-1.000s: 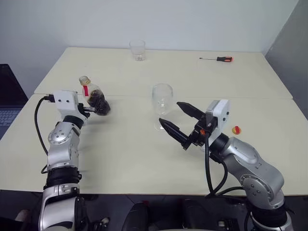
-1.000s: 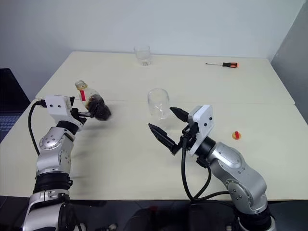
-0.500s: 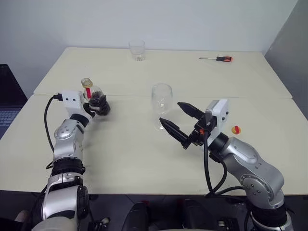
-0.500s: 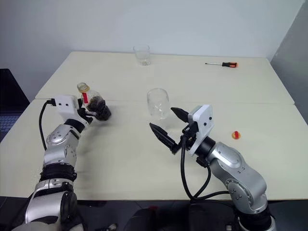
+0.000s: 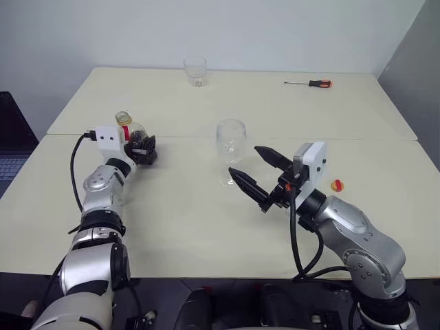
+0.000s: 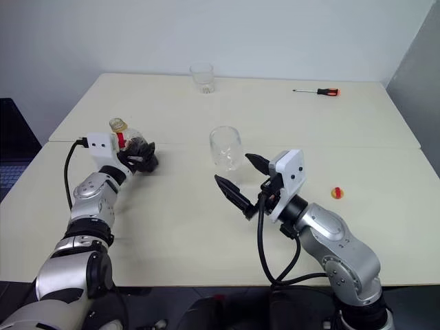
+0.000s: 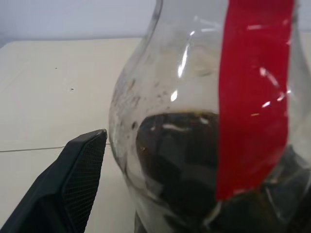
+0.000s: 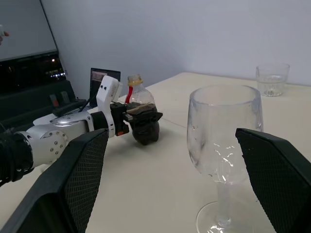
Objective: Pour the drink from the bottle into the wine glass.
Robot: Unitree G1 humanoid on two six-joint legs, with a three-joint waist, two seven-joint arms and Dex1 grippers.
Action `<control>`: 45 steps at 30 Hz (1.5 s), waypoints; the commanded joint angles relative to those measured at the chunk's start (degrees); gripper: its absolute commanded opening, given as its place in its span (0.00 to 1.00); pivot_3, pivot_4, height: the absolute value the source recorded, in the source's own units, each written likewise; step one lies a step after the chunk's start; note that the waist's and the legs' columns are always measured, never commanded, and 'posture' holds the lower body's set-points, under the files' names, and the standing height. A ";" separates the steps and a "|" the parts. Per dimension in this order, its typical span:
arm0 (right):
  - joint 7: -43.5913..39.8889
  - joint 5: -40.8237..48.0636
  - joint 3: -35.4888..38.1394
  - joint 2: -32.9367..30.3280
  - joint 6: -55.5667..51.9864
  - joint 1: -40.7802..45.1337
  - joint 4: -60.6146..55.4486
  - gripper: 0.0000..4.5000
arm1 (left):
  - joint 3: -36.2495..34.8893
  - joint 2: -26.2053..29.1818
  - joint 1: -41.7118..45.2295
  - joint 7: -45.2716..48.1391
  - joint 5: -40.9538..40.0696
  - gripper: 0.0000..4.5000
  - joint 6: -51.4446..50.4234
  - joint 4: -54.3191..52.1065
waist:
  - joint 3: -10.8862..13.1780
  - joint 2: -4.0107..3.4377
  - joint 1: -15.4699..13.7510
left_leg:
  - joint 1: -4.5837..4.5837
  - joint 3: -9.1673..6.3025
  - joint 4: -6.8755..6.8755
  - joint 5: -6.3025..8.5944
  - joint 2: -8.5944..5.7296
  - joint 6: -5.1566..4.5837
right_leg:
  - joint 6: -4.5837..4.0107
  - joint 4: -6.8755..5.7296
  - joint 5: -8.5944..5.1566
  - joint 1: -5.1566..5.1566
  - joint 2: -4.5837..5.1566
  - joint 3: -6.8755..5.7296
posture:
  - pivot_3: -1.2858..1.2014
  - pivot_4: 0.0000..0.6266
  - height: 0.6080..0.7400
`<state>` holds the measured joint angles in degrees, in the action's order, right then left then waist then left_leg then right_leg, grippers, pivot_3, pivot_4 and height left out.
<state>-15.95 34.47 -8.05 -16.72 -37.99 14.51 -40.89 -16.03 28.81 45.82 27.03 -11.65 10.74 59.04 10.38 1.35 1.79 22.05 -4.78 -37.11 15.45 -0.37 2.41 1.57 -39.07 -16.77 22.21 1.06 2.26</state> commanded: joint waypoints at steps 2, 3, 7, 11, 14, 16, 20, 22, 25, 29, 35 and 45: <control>0.42 -0.07 0.22 0.39 0.51 0.00 -2.36 1.00 | 0.07 0.83 1.97 1.40 0.30 0.96 1.72 0.71 | 0.00 0.00 0.03 | 0.00 0.01 0.00 0.00 0.00 0.00 | 0.00 0.00 0.00 0.01 0.00 0.01 | 0.52 0.24 1.00; 0.43 -0.07 0.26 0.36 0.51 -0.03 -2.36 1.00 | -0.04 0.83 2.04 1.77 0.13 0.91 1.68 0.75 | 0.00 0.00 0.03 | 0.00 0.01 0.01 0.00 0.00 0.00 | 0.00 0.00 0.00 0.01 0.00 0.01 | 0.52 0.24 1.00; 0.48 -0.20 0.25 0.35 0.60 -0.13 -2.32 1.00 | -0.30 0.93 2.05 2.62 -0.17 0.65 1.74 0.61 | 0.00 0.00 0.03 | 0.01 0.00 0.00 0.00 0.00 0.00 | 0.00 0.00 0.00 0.01 0.00 0.00 | 0.52 0.24 1.00; 0.35 -0.29 0.31 0.40 0.79 0.06 -2.02 1.00 | -0.48 1.19 2.03 2.81 -0.19 0.38 1.84 0.46 | 0.00 0.00 0.03 | 0.02 0.00 -0.01 0.00 0.00 0.00 | 0.00 -0.01 0.00 0.02 0.00 0.00 | 0.52 0.24 1.00; 0.19 -0.40 0.28 0.39 0.93 0.07 -1.88 1.00 | -0.51 1.31 2.03 2.89 -0.21 0.27 1.86 0.31 | 0.00 0.00 0.03 | 0.05 -0.01 -0.01 0.00 0.00 0.00 | 0.00 -0.01 0.00 0.04 0.00 0.00 | 0.52 0.24 1.00; 0.07 -0.46 0.39 0.39 1.02 0.10 -1.74 1.00 | -0.45 1.36 2.12 2.94 -0.18 0.25 1.78 0.07 | 0.00 0.00 0.03 | 0.05 0.00 -0.01 0.00 0.00 0.00 | 0.00 0.00 0.00 0.04 0.00 0.00 | 0.52 0.24 1.00; 0.28 0.29 1.82 0.88 1.10 0.08 -1.37 1.00 | 1.06 1.30 2.50 3.37 1.01 0.23 1.23 -1.28 | 0.00 0.00 0.03 | 0.06 0.00 -0.02 0.00 0.00 0.00 | 0.00 -0.01 0.00 0.05 0.00 0.00 | 0.52 0.24 1.00; 0.25 0.90 2.90 0.99 0.99 0.19 -1.17 1.00 | 1.85 1.28 2.92 4.00 1.44 0.23 0.88 -2.09 | 0.00 0.00 0.02 | 0.06 -0.01 -0.02 0.00 0.00 0.00 | 0.00 -0.01 0.00 0.05 0.00 0.00 | 0.52 0.24 1.00; -0.51 2.05 5.20 0.13 0.74 -0.14 -1.17 1.00 | 4.37 1.50 3.97 6.81 3.02 0.23 1.15 -4.33 | 0.00 0.01 0.00 | 0.08 -0.01 -0.04 0.00 -0.02 0.00 | 0.00 -0.02 0.00 0.05 -0.01 0.00 | 0.52 0.24 1.00; -1.62 3.60 7.36 -1.25 0.58 -1.12 -1.69 1.00 | 7.74 1.71 5.71 10.60 5.30 0.23 1.32 -6.00 | 0.00 0.01 -0.13 | 0.24 -0.06 -0.10 0.00 -0.06 0.00 | 0.00 0.00 0.00 0.08 -0.02 -0.11 | 0.52 0.24 1.00; -2.76 7.06 9.29 -3.20 0.08 -2.47 -3.46 1.00 | 13.11 2.69 9.27 17.79 8.95 0.23 4.45 -7.53 | 0.00 0.01 0.09 | 0.35 -0.04 -0.13 -0.01 -0.05 -0.01 | 0.00 0.00 0.00 0.15 -0.03 -0.12 | 0.52 0.24 1.00; -4.02 8.29 9.74 -5.80 0.93 -2.62 -3.13 1.00 | 19.78 3.32 19.71 26.36 14.68 0.23 15.47 -2.59 | 0.01 0.02 0.08 | 0.57 -0.01 -0.40 0.00 -0.04 -0.03 | 0.00 -0.03 0.00 0.20 -0.27 -0.19 | 0.52 0.24 1.00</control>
<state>-19.53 41.78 0.76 -22.22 -38.10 11.54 -42.56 3.47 31.13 62.80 52.85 2.42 23.10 56.59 10.39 1.36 1.86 22.67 -4.80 -37.62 15.45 -0.41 2.37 1.57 -39.11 -16.77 22.42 0.77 2.07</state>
